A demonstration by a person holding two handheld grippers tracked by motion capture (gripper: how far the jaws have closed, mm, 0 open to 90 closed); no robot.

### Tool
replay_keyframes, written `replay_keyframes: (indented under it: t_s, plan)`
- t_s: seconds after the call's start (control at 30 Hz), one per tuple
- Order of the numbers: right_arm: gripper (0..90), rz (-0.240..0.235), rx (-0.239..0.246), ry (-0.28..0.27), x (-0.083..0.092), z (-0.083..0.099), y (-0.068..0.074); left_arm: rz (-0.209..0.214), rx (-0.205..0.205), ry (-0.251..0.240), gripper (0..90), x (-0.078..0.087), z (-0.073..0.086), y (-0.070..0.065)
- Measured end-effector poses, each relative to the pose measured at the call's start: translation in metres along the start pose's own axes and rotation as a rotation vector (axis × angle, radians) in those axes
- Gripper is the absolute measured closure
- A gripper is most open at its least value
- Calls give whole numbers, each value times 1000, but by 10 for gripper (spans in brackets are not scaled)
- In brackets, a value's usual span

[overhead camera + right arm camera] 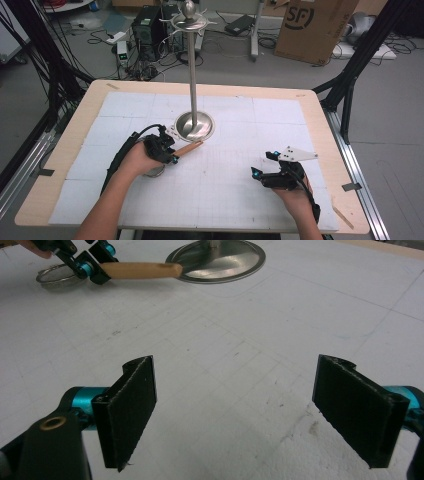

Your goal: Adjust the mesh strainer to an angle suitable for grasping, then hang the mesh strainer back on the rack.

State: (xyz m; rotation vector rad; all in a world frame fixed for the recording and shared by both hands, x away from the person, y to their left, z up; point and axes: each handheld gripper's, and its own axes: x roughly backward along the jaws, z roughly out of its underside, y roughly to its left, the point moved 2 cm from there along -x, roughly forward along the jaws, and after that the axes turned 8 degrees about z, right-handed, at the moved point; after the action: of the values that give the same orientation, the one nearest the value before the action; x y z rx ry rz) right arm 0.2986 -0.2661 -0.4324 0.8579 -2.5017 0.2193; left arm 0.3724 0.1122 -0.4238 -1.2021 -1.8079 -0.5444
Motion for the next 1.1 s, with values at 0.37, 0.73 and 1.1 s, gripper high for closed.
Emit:
replay_keyframes:
  t_s: [0.37, 0.73, 1.1]
  plan:
    - [169, -2, -2, -6, 0, -2, 0, 40, -27, -137, 687, 29, -1, -8]
    - [169, -1, 0, -11, 1, -3, -1, 145, -65, -203, 687, 42, -4, -10]
    - [169, -4, 8, -10, 1, -2, 0, 154, -103, -289, 687, 76, -8, -13]
